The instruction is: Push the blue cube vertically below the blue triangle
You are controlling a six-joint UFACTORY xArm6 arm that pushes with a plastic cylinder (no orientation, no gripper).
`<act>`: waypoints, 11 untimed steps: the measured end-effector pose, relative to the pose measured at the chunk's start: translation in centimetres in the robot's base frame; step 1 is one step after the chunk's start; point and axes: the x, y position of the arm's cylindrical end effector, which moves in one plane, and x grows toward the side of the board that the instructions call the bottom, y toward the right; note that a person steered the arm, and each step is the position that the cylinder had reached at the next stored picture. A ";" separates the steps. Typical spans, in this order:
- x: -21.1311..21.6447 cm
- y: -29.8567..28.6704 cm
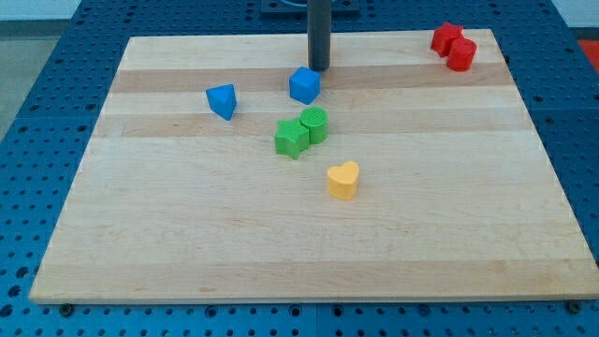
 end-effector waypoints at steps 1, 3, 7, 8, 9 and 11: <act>-0.2 0.0; 1.3 0.4; 6.8 -5.3; 8.5 -7.0; 10.5 -8.8; 14.4 -10.6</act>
